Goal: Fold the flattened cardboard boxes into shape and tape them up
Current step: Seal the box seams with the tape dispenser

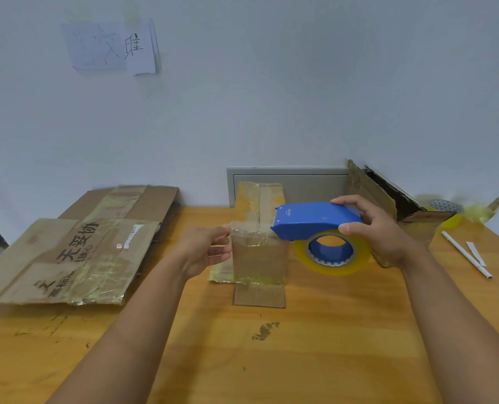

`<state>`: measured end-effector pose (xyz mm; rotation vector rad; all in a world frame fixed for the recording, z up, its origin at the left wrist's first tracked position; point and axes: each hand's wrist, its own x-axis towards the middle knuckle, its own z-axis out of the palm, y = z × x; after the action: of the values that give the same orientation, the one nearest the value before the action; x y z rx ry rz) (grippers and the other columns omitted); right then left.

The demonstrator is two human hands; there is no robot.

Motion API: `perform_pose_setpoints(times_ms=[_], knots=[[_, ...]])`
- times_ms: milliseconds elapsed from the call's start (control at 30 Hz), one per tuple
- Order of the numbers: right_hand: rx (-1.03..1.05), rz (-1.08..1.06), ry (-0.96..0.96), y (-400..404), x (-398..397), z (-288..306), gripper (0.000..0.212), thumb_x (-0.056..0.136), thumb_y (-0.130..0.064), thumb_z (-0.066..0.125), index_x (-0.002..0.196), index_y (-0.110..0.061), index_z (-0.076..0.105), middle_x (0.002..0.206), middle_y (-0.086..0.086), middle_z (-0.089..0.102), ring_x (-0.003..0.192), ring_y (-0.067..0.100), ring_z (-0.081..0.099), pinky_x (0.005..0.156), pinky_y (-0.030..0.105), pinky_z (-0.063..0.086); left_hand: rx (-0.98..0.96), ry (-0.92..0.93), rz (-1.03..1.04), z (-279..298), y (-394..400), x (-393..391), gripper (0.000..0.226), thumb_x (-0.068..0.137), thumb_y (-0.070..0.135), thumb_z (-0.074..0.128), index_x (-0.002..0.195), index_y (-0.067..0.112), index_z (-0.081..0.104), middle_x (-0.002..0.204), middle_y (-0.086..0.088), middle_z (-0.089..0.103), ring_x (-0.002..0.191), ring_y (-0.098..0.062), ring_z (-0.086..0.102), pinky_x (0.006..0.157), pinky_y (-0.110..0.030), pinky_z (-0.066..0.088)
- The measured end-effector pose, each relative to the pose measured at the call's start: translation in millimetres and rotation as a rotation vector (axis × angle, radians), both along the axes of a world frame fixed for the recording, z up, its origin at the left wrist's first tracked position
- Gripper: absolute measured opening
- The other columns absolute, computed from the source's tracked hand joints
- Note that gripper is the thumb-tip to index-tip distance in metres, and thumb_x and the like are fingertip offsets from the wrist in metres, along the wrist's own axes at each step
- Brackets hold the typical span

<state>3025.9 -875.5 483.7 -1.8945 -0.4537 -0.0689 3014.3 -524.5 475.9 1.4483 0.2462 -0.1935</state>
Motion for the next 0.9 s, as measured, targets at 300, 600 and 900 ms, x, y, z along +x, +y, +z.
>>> perform_pose_setpoints(times_ms=[300,600,900], knots=[[0.019,-0.015,-0.009,5,-4,-4,0.056,0.066,-0.053,0.072,0.120,-0.048,0.060,0.117,-0.003,0.064,0.098,0.019,0.068,0.083,0.036,0.056,0.607,-0.273,0.242,-18,-5,-7,0.035,0.095,0.033,0.064,0.124,0.015,0.057,0.109,-0.002,0.064,0.094,-0.013,0.062,0.077,-0.031,0.055],[0.058,-0.029,-0.038,32,-8,-5,0.052,0.063,-0.056,0.071,0.114,-0.050,0.060,0.120,-0.006,0.058,0.095,0.003,0.063,0.074,0.018,0.052,0.863,-0.616,0.072,-26,-26,-9,0.062,0.092,0.032,0.065,0.149,0.030,0.038,0.150,0.005,0.041,0.127,-0.011,0.045,0.102,-0.031,0.043],[0.097,-0.051,-0.035,54,-8,-10,0.054,0.063,-0.056,0.072,0.115,-0.048,0.059,0.120,-0.004,0.058,0.094,0.005,0.063,0.073,0.017,0.052,1.546,-0.755,0.119,-35,-29,-1,0.060,0.092,0.048,0.056,0.145,0.025,0.040,0.165,-0.002,0.016,0.153,-0.025,-0.001,0.121,-0.042,-0.007]])
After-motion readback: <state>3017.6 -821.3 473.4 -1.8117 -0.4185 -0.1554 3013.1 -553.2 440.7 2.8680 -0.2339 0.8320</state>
